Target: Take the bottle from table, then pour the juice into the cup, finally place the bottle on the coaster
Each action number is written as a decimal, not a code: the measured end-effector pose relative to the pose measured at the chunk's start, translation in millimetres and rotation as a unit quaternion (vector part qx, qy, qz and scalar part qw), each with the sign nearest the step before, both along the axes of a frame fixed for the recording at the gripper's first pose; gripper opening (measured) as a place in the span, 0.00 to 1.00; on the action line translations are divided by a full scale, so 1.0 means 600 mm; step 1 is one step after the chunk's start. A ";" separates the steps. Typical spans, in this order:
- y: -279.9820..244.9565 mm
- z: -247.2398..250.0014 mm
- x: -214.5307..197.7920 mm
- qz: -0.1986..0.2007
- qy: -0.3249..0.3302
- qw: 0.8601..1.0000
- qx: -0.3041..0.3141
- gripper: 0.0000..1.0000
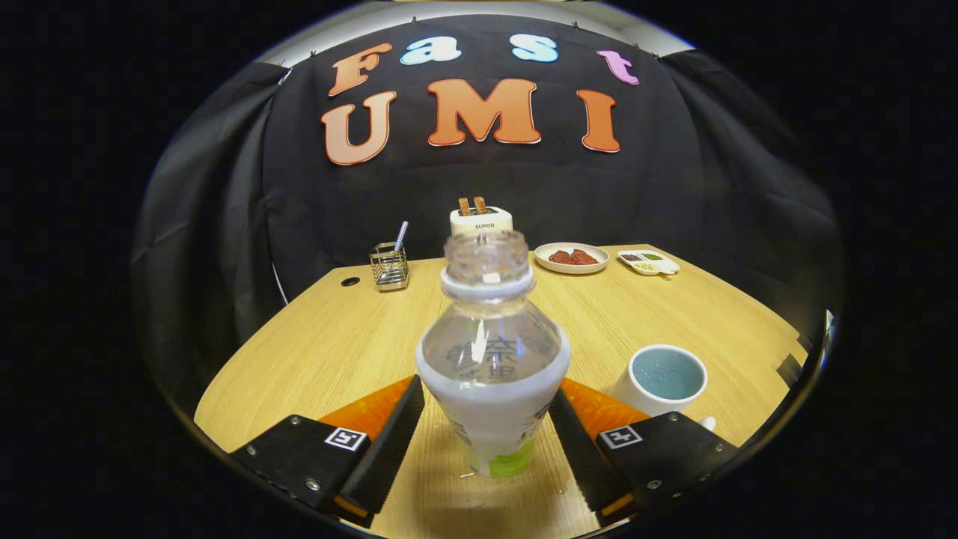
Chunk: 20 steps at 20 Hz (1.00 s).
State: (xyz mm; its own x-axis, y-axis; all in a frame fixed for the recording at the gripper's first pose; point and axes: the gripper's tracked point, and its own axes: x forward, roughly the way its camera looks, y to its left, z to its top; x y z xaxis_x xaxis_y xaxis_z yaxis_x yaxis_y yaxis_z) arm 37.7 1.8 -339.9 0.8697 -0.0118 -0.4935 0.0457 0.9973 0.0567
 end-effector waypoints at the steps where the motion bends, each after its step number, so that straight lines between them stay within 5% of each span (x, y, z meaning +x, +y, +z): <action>1: -0.003 -0.001 0.001 -0.002 -0.005 1.000 -0.006 0.92; 4: 0.001 0.007 0.004 0.006 -0.028 0.999 -0.016 0.60; 15: 0.031 0.117 0.027 -0.028 -0.091 0.976 0.195 0.57; 20: 0.050 0.158 0.033 -0.037 -0.106 0.946 0.305 0.57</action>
State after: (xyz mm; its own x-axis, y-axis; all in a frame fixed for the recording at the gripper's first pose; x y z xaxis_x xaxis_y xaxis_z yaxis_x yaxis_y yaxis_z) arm 57.3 32.0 -245.0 0.9577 0.1539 -0.2432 0.0379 0.7702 0.6367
